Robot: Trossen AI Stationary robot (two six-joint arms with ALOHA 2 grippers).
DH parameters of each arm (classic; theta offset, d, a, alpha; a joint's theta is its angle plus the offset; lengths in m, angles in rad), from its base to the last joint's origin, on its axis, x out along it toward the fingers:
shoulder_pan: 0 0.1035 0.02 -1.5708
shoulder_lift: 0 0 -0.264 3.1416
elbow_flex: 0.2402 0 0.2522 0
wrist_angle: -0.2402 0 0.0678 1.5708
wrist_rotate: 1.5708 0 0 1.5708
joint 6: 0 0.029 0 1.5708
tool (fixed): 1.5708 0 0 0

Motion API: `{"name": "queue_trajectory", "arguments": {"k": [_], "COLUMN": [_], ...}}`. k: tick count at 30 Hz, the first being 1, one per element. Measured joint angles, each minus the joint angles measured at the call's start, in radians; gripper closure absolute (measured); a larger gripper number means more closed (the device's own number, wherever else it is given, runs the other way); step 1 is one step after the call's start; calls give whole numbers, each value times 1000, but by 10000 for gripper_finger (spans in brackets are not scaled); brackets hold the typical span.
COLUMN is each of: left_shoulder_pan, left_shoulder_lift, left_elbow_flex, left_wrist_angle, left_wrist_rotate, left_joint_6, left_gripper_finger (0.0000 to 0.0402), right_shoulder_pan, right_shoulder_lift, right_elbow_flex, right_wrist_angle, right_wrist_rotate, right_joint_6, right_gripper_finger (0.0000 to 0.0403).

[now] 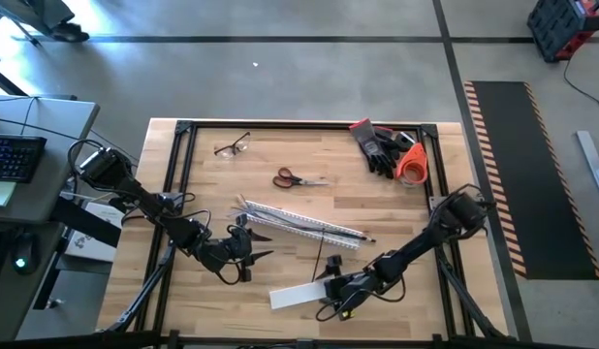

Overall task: Ziptie cables
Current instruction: Close the white cable duct lid

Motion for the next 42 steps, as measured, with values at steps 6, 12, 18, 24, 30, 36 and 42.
{"name": "queue_trajectory", "arguments": {"k": [6,12,18,24,30,36,42], "left_shoulder_pan": [0,0,0,0,0,0,24], "left_shoulder_lift": [0,0,0,0,0,-5,-61], "left_elbow_flex": [0,0,0,0,0,0,0], "left_wrist_angle": [0,1,1,9,17,41,63], "left_wrist_rotate": [0,0,0,0,-1,23,64], "left_joint_6": [-1,-2,-8,-8,-44,-55,11], "left_gripper_finger": [269,269,269,269,269,295,389], "right_shoulder_pan": [-3,10,28,28,24,10,-21], "right_shoulder_lift": [56,87,95,78,-23,-156,-301], "right_elbow_flex": [-3,-50,-58,-66,-80,-78,-76], "right_wrist_angle": [24,132,156,170,90,-88,-142], "right_wrist_rotate": [0,56,139,156,152,177,152], "right_joint_6": [80,157,217,237,182,155,72], "right_gripper_finger": [126,185,186,186,187,188,188]}}
